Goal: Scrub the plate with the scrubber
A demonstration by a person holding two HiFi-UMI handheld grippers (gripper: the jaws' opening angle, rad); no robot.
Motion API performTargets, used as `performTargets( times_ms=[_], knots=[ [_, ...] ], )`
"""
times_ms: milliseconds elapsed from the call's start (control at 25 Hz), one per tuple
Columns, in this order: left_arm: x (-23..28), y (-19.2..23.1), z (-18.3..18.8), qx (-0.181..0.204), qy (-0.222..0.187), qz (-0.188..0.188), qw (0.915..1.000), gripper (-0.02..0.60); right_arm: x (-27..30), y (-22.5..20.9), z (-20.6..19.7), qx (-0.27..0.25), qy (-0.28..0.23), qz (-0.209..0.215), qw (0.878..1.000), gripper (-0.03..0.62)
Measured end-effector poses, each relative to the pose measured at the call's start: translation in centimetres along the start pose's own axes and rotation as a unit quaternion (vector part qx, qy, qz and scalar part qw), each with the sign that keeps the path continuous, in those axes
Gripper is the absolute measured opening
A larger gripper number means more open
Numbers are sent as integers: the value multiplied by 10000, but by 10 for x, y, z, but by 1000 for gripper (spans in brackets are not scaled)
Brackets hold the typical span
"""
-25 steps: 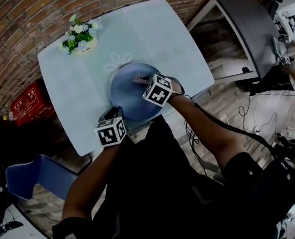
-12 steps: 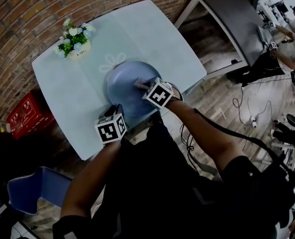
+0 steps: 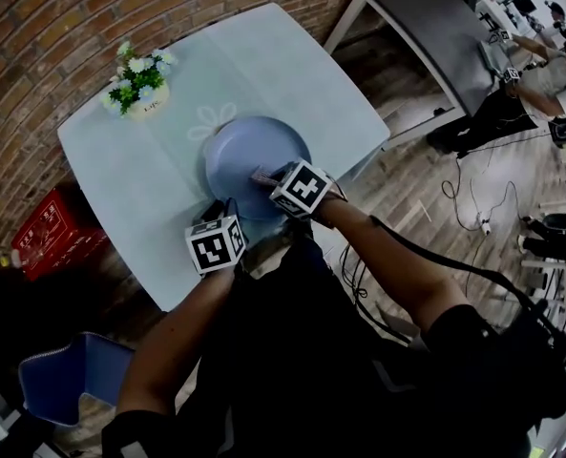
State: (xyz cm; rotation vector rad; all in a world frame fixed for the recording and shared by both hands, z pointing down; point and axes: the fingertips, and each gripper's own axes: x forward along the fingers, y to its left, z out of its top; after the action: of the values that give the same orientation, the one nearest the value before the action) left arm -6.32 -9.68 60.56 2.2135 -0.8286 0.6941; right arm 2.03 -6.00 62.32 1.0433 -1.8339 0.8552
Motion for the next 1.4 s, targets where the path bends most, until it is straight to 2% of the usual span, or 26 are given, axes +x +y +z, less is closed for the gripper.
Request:
performTargets(
  times_ms=[320, 440, 560, 640, 720, 840, 920, 1120, 1400],
  knots=[
    [2, 2, 2, -135, -99, -72, 9998, 110, 7, 44, 8, -147, -122, 844, 9962, 67],
    [2, 1, 4, -46, -123, -65, 9999, 109, 9, 53, 6, 38, 48, 1252, 9921, 67],
    [3, 2, 4, -219, -143, -122, 9996, 101, 7, 56, 9, 365, 39, 1551, 9872, 67],
    [2, 3, 1, -364, -197, -247, 9988, 100, 3, 60, 13, 624, -75, 1801, 9816, 67],
    [-1, 5, 2, -343, -288, -321, 9985, 100, -2, 63, 19, 784, -243, 2050, 9753, 67],
    [-10, 5, 10, -345, -509, -475, 9970, 92, -13, 68, 25, 686, -491, 2303, 9695, 67],
    [-18, 4, 17, -226, -692, -479, 9962, 91, -20, 69, 28, 558, -712, 2373, 9672, 67],
    [-39, 1, 40, 271, -1020, -152, 9943, 86, -56, 68, 48, 340, -1413, 2446, 9587, 67],
    [-72, -37, 77, 723, -1629, 78, 9840, 60, -124, 43, 77, 8, -2353, 2025, 9506, 67]
  ],
)
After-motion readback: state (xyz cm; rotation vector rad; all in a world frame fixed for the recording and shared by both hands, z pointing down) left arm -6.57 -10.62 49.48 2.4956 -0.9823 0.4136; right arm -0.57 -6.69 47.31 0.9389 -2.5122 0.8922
